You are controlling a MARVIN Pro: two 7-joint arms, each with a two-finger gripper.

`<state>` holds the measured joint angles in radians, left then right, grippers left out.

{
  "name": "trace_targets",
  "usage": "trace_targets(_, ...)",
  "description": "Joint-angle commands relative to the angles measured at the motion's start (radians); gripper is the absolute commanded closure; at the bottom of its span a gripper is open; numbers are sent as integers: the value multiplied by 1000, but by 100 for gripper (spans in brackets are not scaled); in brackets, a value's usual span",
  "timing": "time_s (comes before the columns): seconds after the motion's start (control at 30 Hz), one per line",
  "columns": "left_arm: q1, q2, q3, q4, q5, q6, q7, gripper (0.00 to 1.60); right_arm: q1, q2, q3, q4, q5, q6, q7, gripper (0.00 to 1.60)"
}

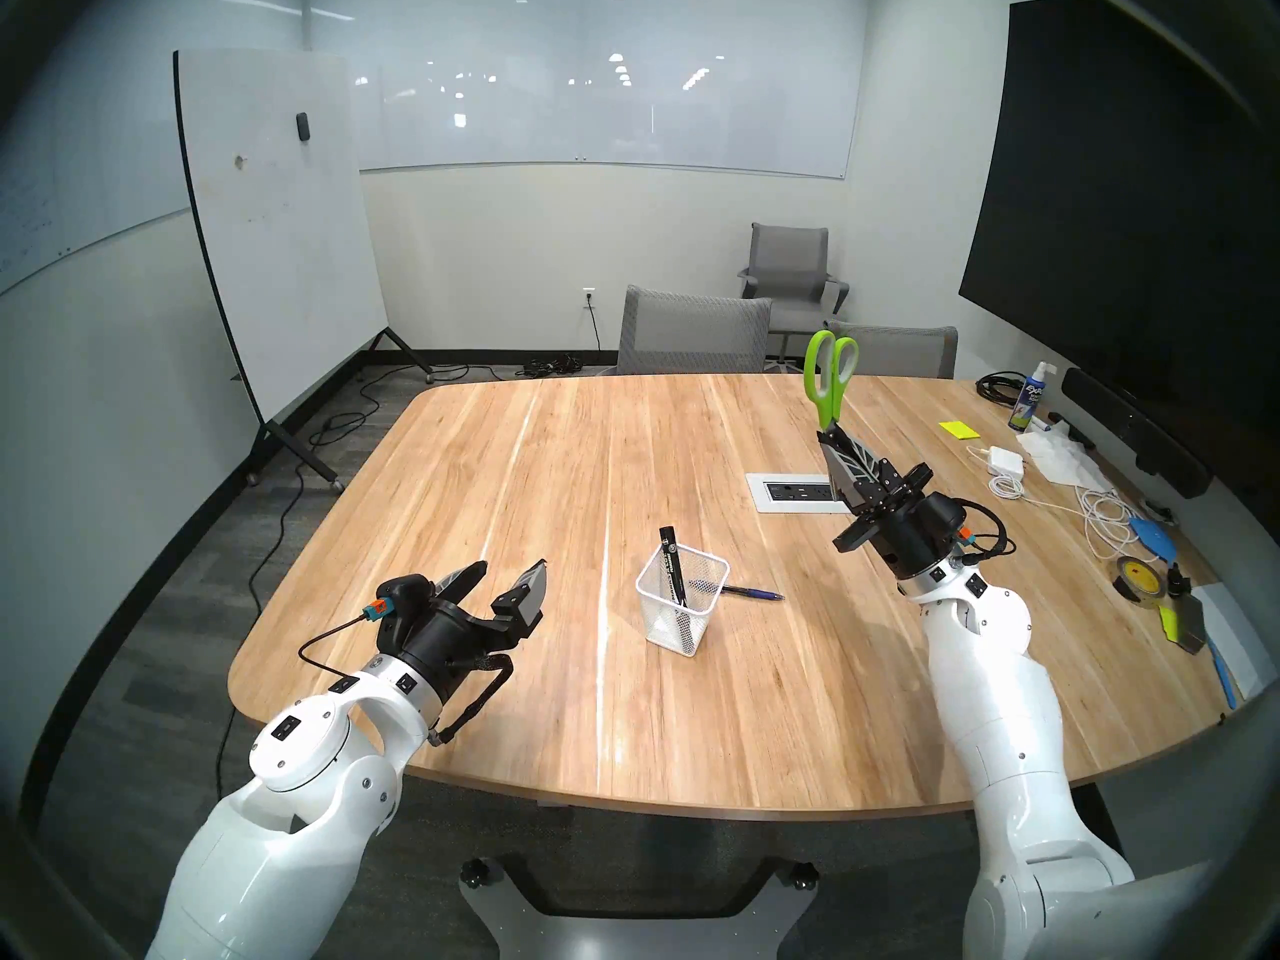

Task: Place the pen, the marker, and the scissors into the pen holder

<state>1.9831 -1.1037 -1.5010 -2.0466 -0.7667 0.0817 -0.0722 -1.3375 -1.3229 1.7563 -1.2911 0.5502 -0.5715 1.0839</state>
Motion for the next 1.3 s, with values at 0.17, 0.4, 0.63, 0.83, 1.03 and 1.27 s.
trace_targets(0.17, -2, 3, -4, -37, -4, 9, 4, 0, -75, 32, 33, -125, 37, 147, -2, 160)
trace_targets(0.4, -2, 2, -5, -38, -4, 12, 4, 0, -123, 36, 41, -162, 26, 153, 20, 160)
trace_targets(0.63, -2, 1, -5, -37, -3, 12, 2, 0, -175, 39, 55, -229, 36, 172, 41, 160)
trace_targets(0.83, -2, 0, -6, -37, -2, 13, 1, 0, -209, 30, 62, -277, 61, 200, 66, 160)
trace_targets(1.03, -2, 0, -6, -37, -2, 13, 0, 0, -202, 24, 57, -261, 91, 223, 94, 160)
trace_targets(1.27, -2, -1, -7, -37, -2, 13, 0, 0, -174, 11, 45, -225, 99, 235, 110, 160)
